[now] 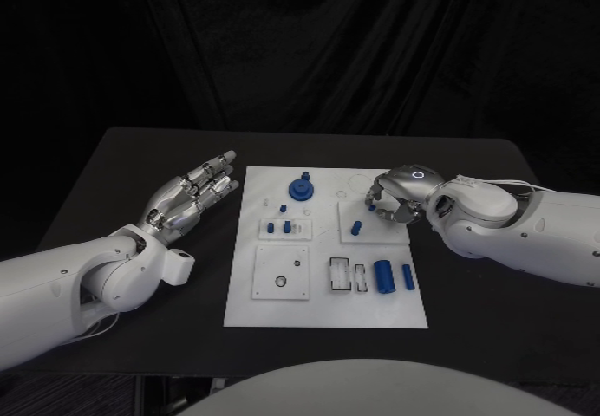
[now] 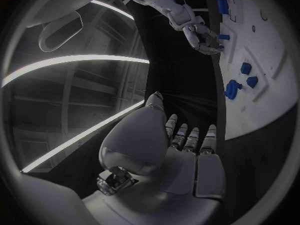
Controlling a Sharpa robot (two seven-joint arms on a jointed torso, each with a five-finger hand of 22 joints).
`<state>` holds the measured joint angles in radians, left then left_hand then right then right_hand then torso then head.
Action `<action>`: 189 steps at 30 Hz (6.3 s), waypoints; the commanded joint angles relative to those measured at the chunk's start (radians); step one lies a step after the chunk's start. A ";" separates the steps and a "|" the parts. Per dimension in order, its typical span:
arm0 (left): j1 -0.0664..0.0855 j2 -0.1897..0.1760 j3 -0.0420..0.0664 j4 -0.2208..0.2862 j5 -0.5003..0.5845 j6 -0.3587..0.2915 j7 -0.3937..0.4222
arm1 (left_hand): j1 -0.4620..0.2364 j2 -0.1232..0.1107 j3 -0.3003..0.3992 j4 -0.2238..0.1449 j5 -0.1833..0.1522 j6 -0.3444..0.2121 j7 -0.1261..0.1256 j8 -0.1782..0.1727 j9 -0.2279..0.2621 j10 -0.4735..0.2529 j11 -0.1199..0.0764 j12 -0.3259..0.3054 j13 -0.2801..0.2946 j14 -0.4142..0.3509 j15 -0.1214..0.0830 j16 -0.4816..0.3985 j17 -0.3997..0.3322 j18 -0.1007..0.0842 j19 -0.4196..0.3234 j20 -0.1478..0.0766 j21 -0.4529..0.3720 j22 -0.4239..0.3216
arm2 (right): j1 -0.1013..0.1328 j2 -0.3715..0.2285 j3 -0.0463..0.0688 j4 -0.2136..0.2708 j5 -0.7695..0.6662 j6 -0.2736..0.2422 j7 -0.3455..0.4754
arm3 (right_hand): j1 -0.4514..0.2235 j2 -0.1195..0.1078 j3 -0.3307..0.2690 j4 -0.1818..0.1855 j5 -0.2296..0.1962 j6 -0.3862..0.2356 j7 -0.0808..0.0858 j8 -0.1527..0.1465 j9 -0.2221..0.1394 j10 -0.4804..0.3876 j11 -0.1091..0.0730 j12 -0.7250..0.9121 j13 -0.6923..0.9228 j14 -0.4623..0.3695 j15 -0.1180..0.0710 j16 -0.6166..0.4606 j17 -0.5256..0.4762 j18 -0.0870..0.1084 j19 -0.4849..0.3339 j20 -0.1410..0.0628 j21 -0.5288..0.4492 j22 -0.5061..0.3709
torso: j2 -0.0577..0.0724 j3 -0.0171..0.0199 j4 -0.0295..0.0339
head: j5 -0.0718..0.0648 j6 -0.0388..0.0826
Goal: Assemble the parts on the task board
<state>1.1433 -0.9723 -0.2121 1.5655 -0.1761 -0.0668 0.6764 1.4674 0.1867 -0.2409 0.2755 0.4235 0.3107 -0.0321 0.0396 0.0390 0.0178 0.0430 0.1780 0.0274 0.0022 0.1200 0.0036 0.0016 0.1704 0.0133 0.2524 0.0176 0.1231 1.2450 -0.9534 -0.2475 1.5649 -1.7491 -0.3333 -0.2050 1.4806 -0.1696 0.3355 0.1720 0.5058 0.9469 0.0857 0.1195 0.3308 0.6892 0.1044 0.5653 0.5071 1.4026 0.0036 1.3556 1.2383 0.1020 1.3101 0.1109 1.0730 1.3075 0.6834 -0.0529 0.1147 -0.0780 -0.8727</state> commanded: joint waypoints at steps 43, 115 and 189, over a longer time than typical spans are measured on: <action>-0.012 0.025 0.001 -0.021 0.008 0.032 0.091 | 0.064 0.019 0.019 -0.058 0.074 0.014 0.034 0.000 0.002 0.001 0.037 0.025 0.001 0.013 0.048 0.004 0.004 0.008 0.026 0.039 0.011 0.041 | -0.015 0.031 0.000 -0.047 0.034 0.001 0.071 | -0.007 0.007 -0.012 -0.005 -0.105 -0.030 0.022 0.031 0.118 0.216 -0.022 -0.123 -0.188 0.029 -0.010 -0.005 -0.026 -0.009 0.053 -0.008 0.051 0.139 | 0.000 -0.0028 -0.0001 | 0.002 0.000; -0.026 0.037 0.001 -0.035 0.008 0.058 0.046 | 0.071 0.031 0.038 -0.100 0.138 0.113 0.140 0.021 0.016 0.011 0.043 0.050 0.004 0.025 0.067 0.010 0.008 -0.001 0.049 0.042 0.017 0.057 | 0.034 -0.015 0.001 0.026 0.053 -0.110 0.071 | 0.052 0.043 0.055 -0.056 -0.202 0.085 0.039 0.083 0.163 0.299 -0.045 -0.061 -0.174 0.047 -0.017 0.003 -0.021 -0.016 0.080 -0.018 0.088 0.150 | 0.001 -0.0030 -0.0004 | 0.020 0.000; -0.052 0.059 0.001 -0.050 0.008 0.062 0.043 | 0.071 0.039 0.054 -0.116 0.141 0.101 0.138 0.025 0.014 0.009 0.053 0.052 0.004 0.016 0.046 0.007 0.006 -0.005 0.037 0.040 0.008 0.023 | -0.074 0.199 0.001 0.177 -0.040 -0.018 0.081 | 0.038 0.031 0.049 -0.037 -0.277 0.084 0.031 0.066 0.158 0.329 -0.053 -0.077 -0.190 0.056 -0.024 -0.002 -0.024 -0.018 0.091 -0.024 0.094 0.151 | 0.001 -0.0036 0.0002 | 0.084 0.000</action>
<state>1.0936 -0.9152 -0.2120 1.5142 -0.1732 -0.0182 0.6786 1.5393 0.2189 -0.1897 0.1639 0.5601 0.4197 0.1056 0.0598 0.0533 0.0305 0.0949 0.2275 0.0297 0.0165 0.1592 0.0074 0.0059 0.1702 0.0524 0.2914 0.0293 0.1455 1.1747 -0.7559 -0.2470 1.7425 -1.7800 -0.3569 -0.1215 1.5234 -0.1371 0.3820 0.1283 0.2345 1.0323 0.1208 0.1889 0.4899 0.9977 0.0672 0.4846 0.3158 1.4546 -0.0197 1.3555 1.2137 0.1019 1.3956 0.0858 1.1607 1.3076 0.6841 -0.0566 0.1141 0.0064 -0.8728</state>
